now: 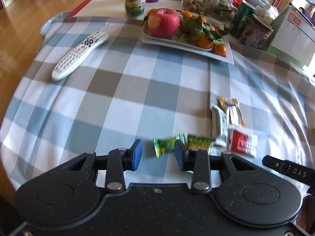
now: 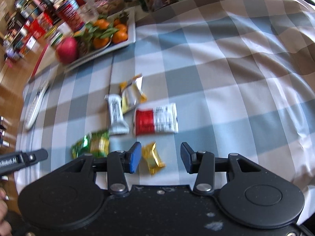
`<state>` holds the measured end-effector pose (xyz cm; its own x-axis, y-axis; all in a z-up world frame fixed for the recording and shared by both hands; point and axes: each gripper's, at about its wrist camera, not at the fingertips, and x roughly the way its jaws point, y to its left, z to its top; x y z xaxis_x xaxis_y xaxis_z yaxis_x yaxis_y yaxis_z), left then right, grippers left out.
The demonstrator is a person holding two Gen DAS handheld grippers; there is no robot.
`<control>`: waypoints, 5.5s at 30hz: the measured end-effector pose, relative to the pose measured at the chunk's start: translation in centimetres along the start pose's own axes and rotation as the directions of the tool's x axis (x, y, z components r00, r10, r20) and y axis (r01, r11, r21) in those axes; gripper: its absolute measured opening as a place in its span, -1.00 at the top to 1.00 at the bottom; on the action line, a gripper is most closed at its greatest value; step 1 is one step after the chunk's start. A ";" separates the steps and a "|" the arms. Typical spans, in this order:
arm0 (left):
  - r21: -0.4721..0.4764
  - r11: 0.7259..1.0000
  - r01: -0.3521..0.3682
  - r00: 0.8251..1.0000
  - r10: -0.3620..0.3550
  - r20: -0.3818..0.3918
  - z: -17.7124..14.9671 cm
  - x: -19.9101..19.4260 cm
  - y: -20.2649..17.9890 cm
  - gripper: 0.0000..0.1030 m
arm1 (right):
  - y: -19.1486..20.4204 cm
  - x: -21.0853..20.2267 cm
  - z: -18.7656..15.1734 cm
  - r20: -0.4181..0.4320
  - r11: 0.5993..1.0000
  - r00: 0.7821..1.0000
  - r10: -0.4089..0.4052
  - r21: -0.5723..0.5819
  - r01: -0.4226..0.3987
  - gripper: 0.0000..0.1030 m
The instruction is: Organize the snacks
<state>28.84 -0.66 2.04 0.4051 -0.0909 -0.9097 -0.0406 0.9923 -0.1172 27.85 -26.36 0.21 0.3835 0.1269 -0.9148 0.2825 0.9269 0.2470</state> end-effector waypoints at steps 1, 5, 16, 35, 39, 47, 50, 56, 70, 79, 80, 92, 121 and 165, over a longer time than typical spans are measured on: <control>-0.003 1.000 0.001 1.000 -0.001 0.006 0.3 0.4 -0.1 0.10 | -0.1 0.4 0.6 0.005 1.000 1.000 -0.001 0.015 0.001 0.09; -0.008 1.000 0.003 1.000 -0.003 0.010 1.3 1.7 -0.5 0.10 | -0.2 1.8 2.5 0.016 0.998 1.000 -0.023 0.057 0.022 0.09; -0.008 1.000 -0.006 1.000 0.006 0.008 2.5 3.2 -1.0 0.10 | 1.2 4.3 5.3 0.049 0.998 0.998 -0.031 0.061 0.028 0.08; -0.080 0.996 0.041 0.995 -0.049 -0.091 2.7 4.4 0.4 0.11 | 2.1 6.7 5.8 -0.042 0.994 0.995 -0.086 0.062 0.089 0.06; -0.084 0.995 0.047 0.994 -0.054 -0.092 2.7 4.3 0.4 0.11 | 1.1 6.7 5.8 -0.105 0.990 0.994 -0.034 0.133 0.048 0.06; -0.076 0.997 0.025 0.994 -0.032 -0.101 2.4 4.7 0.2 0.11 | 0.0 8.4 5.0 -0.231 0.965 0.969 0.087 0.261 -0.025 0.03; -0.072 0.997 0.023 0.994 -0.030 -0.105 2.3 4.8 0.1 0.11 | -0.3 8.4 5.0 -0.198 0.952 0.975 0.097 0.303 -0.034 0.00; -0.064 0.998 0.014 0.994 -0.021 -0.103 2.2 4.8 0.2 0.11 | 0.6 8.1 5.5 -0.101 0.969 0.994 0.037 0.248 -0.011 0.00; -0.078 0.997 0.028 0.994 -0.036 -0.106 2.1 4.8 0.7 0.10 | 4.8 8.6 4.2 0.010 0.995 0.995 -0.102 0.021 0.102 -0.05; -0.105 0.994 0.036 0.993 -0.047 -0.106 2.2 5.2 1.0 0.11 | 4.9 8.6 3.9 -0.010 0.992 0.994 -0.112 -0.062 0.111 0.23; -0.103 0.994 0.035 0.993 -0.046 -0.105 2.2 5.2 0.9 0.11 | 4.8 8.6 3.9 -0.014 0.992 0.994 -0.110 -0.060 0.109 0.26; -0.035 0.998 0.055 0.997 -0.057 -0.053 1.9 5.3 -1.4 0.11 | 2.6 7.2 3.7 -0.045 0.990 0.990 -0.134 -0.043 0.133 0.33; 0.095 0.987 0.129 0.990 -0.134 0.046 1.2 5.7 -4.5 0.10 | -1.4 2.6 4.4 -0.024 0.996 1.000 -0.016 0.090 0.018 0.33; 0.226 0.974 0.016 1.000 -0.015 -0.006 0.3 9.5 -5.2 0.06 | -0.7 2.7 4.4 -0.039 0.997 0.999 0.029 0.073 -0.027 0.33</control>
<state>33.18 -6.68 -5.87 0.4004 -0.1067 -0.9101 0.1735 0.9841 -0.0390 32.53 -28.23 -1.01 0.3569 0.1679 -0.9189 0.3357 0.8949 0.2939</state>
